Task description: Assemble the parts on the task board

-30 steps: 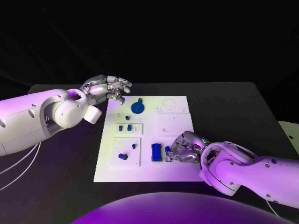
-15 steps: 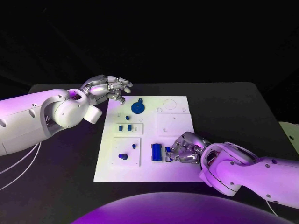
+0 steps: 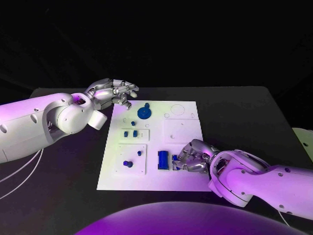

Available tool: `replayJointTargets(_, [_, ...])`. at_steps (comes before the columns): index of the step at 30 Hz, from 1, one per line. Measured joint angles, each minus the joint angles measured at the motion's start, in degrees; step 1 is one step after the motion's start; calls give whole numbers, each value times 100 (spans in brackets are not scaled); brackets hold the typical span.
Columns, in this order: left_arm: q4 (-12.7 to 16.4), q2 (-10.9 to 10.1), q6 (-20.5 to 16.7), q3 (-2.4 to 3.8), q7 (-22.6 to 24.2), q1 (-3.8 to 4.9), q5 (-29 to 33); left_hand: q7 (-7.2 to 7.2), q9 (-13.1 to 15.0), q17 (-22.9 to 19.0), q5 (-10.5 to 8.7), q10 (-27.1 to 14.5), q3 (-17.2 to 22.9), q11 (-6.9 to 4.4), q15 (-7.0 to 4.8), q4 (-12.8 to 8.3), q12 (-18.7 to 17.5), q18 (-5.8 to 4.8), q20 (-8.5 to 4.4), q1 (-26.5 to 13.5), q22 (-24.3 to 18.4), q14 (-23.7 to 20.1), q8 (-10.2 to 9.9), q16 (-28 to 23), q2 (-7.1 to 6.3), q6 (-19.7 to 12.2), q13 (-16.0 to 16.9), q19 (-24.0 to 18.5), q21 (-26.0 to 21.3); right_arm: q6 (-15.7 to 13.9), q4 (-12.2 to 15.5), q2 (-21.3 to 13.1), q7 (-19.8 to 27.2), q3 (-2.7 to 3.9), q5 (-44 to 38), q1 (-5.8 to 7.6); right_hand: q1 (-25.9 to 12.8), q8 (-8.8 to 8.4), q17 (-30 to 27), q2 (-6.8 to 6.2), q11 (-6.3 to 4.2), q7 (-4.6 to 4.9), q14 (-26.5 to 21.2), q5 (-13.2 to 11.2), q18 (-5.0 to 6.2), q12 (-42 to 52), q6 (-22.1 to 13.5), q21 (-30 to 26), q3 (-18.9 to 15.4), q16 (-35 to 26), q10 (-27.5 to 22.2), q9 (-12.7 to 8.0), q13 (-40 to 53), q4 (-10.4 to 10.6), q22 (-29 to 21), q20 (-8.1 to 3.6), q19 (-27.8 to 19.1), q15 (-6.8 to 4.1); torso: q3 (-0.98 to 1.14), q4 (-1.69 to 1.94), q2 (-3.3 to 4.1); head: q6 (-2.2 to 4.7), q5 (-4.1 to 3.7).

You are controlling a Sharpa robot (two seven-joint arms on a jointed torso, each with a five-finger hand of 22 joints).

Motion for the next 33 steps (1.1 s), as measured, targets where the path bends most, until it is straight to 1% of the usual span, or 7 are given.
replayJointTargets(7, [-5, 3, 5, 0, -2, -1, 0, 0, 1, 0, 0, 0, 0, 0, 0, 0, 0, 0, 0, 0, 0, 0, 0, 0, 0, 0, 0, 0, 0, 3, -6, 5, 51, 2, 26, 0, -332, -68, 0, 198, 0, 3, 0, -881, 0, 0, 76, -24, -693, 0, 0, -34, 0, 374, 6, 0, 0, 0, 0, 1, -1, 0, -9])
replayJointTargets(10, [-9, 4, 7, 0, -2, -2, -1, 0, 5, -1, 0, 0, 0, 0, 0, 0, 0, 0, 0, 0, 0, 0, 0, 0, 0, 0, 0, 0, 0, 1, -11, 5, 75, 2, 41, 0, -436, -68, 0, 302, 0, 3, 0, -701, 0, 0, 76, -49, -1349, 0, 0, -44, 0, 407, 15, 0, 0, 0, 0, 1, -1, 0, -10])
replayJointTargets(13, [-14, 7, 9, 0, -3, -2, -1, 0, 5, -1, 0, 0, 0, 0, 0, 0, 0, 0, 0, 0, 0, 0, 0, 0, 0, 0, 0, 0, 0, -1, -13, 4, 93, 3, 53, 1, -442, -92, 0, 355, 0, 3, 0, -691, 0, 0, 76, -49, -1559, 0, 0, -42, 0, 417, 22, 0, 0, 0, 0, 1, 0, 0, -13])
replayJointTargets(18, [-19, 9, 12, 0, -3, -3, -1, 0, 4, -1, -1, 0, 0, 0, 0, 0, 0, 0, 0, 0, 0, 0, 0, 0, 0, 0, 0, 0, 0, -1, -19, -4, 125, 2, 73, 0, -419, -97, 0, 377, 0, 3, 0, -691, 0, 0, 76, -68, -1588, 0, 0, -49, 0, 400, 22, 0, 0, 0, -2, 3, 0, 0, -18])
replayJointTargets(22, [-20, 9, 13, 0, -4, -3, -1, 0, 4, -1, -1, 0, 0, 0, 0, 0, 0, 0, 0, 0, 0, 0, 0, 0, 0, 0, 0, 0, 0, 7, -22, -33, 146, 0, 85, -3, -207, -114, -1, 473, 0, 3, 0, -579, 0, 0, 76, -68, -1594, 0, 0, -60, 0, 394, 27, -5, 5, 0, -3, 4, 1, 0, -18])
replayJointTargets(28, [-20, 4, 16, 0, -5, -3, -2, 0, 4, -1, -1, 0, 0, 0, 0, 0, 0, 0, 0, 0, 1, 0, 0, 0, 0, 0, 1, 0, 0, 78, 14, -146, 200, -1, 96, -3, 427, -146, -1, 370, 0, 3, 0, -514, 0, 0, 77, -88, -1473, 0, 0, -64, 0, 273, 39, -20, 21, 0, -1, 4, 0, 0, -12])
replayJointTargets(33, [-20, 1, 17, 0, -6, -2, -3, 0, 3, -1, -1, 0, 0, 0, 0, 0, 0, 0, 0, 0, 0, 0, 0, 0, 0, 0, 0, 0, 0, 173, 58, -217, 246, -2, 98, -4, 681, -146, -1, 271, 0, 3, 0, -514, 0, 0, 76, -88, -1387, 0, 0, -63, 0, 188, 39, -20, 20, 0, 0, 0, -1, 0, -7])
